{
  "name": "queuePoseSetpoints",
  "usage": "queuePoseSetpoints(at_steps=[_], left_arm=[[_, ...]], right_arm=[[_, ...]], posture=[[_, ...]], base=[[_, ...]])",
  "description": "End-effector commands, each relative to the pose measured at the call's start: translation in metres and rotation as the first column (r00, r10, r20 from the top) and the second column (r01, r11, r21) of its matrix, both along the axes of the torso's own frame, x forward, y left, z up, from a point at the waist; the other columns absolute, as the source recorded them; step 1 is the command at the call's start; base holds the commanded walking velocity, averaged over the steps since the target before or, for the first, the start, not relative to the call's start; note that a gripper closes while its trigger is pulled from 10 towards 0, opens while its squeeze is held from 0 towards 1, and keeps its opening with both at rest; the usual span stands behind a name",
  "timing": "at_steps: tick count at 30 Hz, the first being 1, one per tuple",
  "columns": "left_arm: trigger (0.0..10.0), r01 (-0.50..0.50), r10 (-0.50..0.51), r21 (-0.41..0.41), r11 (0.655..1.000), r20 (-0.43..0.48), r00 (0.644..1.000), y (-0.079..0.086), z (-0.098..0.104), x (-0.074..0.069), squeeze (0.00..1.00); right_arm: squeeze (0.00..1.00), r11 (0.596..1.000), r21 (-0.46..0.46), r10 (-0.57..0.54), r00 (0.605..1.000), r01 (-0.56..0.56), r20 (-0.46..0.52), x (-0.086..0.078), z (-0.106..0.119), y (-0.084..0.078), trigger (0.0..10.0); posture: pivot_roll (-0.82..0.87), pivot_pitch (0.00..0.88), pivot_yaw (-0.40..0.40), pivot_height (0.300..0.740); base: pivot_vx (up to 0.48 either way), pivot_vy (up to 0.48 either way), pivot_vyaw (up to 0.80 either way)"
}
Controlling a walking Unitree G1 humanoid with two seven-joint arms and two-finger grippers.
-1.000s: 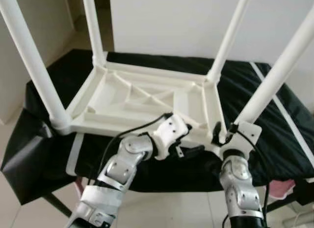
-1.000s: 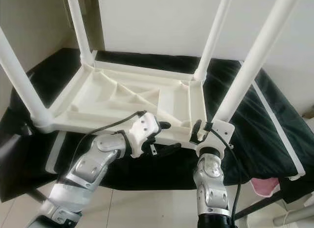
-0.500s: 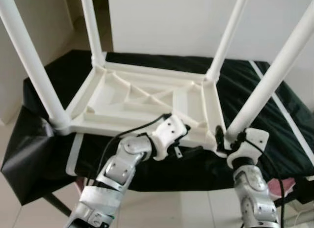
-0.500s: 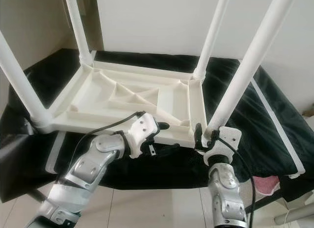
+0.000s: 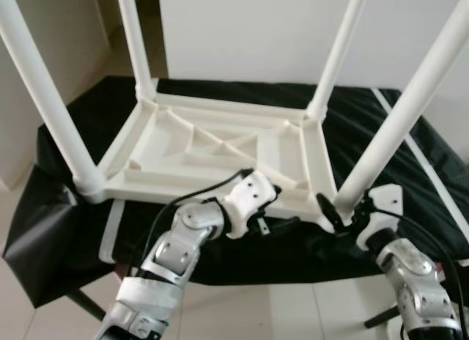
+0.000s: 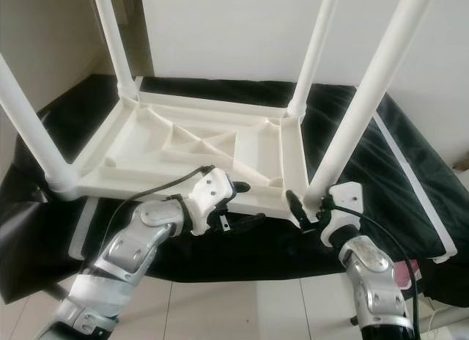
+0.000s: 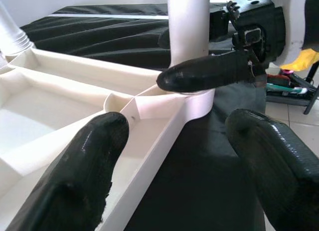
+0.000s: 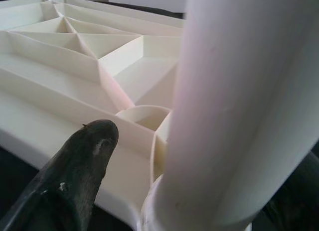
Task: Building children table
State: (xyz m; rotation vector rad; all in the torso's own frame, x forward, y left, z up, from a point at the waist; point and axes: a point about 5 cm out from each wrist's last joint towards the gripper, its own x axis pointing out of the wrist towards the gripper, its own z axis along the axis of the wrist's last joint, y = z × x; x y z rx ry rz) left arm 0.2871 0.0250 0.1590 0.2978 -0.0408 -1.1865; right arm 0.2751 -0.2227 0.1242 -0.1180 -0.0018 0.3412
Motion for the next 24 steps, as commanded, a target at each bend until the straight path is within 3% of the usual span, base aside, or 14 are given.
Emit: queuePoseSetpoints(at_steps=[1, 3, 4, 5, 11, 12, 18, 19, 20, 21, 24], left_arm=[[10.0, -0.046, 0.046, 0.001, 0.999, 0.011, 0.999, 0.001, 0.001, 0.003, 0.00], [10.0, -0.048, 0.048, 0.001, 0.999, 0.011, 0.999, 0.001, 0.001, 0.003, 0.00], [10.0, -0.048, 0.048, 0.001, 0.999, 0.011, 0.999, 0.001, 0.001, 0.003, 0.00], [10.0, -0.050, 0.050, 0.000, 0.999, 0.012, 0.999, 0.001, 0.002, 0.003, 0.00], [10.0, -0.054, 0.054, -0.002, 0.999, 0.014, 0.998, 0.001, 0.002, 0.003, 0.00], [10.0, -0.055, 0.055, -0.003, 0.998, 0.015, 0.998, 0.001, 0.003, 0.004, 0.00], [10.0, -0.051, 0.051, -0.006, 0.999, 0.015, 0.999, 0.000, 0.004, 0.005, 0.00], [10.0, -0.051, 0.051, -0.006, 0.999, 0.015, 0.999, 0.000, 0.004, 0.005, 0.00], [10.0, -0.051, 0.051, -0.006, 0.999, 0.015, 0.999, 0.000, 0.004, 0.005, 0.00], [10.0, -0.050, 0.050, -0.006, 0.999, 0.015, 0.999, 0.000, 0.003, 0.004, 0.00], [10.0, -0.052, 0.052, -0.008, 0.999, 0.014, 0.999, 0.000, 0.003, 0.004, 0.00]], right_arm=[[0.00, 1.000, -0.023, 0.017, 1.000, -0.017, -0.007, 0.002, -0.001, -0.001, 6.0], [0.00, 0.999, -0.041, 0.035, 0.999, -0.035, -0.015, 0.005, -0.002, -0.003, 1.1], [0.00, 0.999, -0.041, 0.035, 0.999, -0.035, -0.015, 0.005, -0.002, -0.003, 1.1], [0.00, 0.998, -0.047, 0.042, 0.999, -0.042, -0.019, 0.006, -0.003, -0.004, 0.0], [0.00, 0.996, -0.060, 0.061, 0.997, -0.063, -0.037, 0.005, -0.006, -0.007, 0.0], [0.00, 0.993, -0.098, 0.065, 0.995, -0.072, -0.069, 0.004, -0.013, -0.010, 0.0], [0.00, 0.994, -0.086, 0.055, 0.994, -0.063, -0.093, 0.003, -0.017, -0.010, 0.0], [0.00, 0.997, -0.067, 0.043, 0.995, -0.049, -0.092, 0.003, -0.017, -0.011, 7.5], [0.00, 0.997, -0.067, 0.043, 0.995, -0.049, -0.092, 0.003, -0.017, -0.011, 7.5], [0.00, 0.999, -0.040, 0.002, 0.994, -0.006, -0.106, 0.004, -0.017, -0.011, 10.0], [0.00, 0.998, -0.018, -0.061, 0.990, 0.060, -0.128, 0.003, -0.019, -0.006, 10.0]], posture=[[-0.02, 0.001, -0.030, 0.740], [-0.02, 0.001, -0.030, 0.740], [-0.02, 0.001, -0.030, 0.740], [-0.02, 0.001, -0.034, 0.740], [-0.02, 0.000, -0.035, 0.740], [-0.03, 0.001, -0.033, 0.740], [-0.04, 0.006, -0.034, 0.740], [-0.04, 0.006, -0.034, 0.740], [-0.04, 0.006, -0.034, 0.740], [-0.04, 0.008, -0.038, 0.740], [-0.03, 0.012, -0.043, 0.740]], base=[[0.000, 0.000, 0.00], [0.000, 0.000, 0.00], [0.000, 0.000, 0.00], [0.000, 0.000, 0.00], [0.000, 0.000, 0.00], [0.000, 0.000, 0.00], [0.000, 0.000, 0.00], [0.000, 0.000, 0.00], [0.000, 0.000, 0.00], [0.000, 0.000, 0.00], [0.000, 0.000, 0.00]])
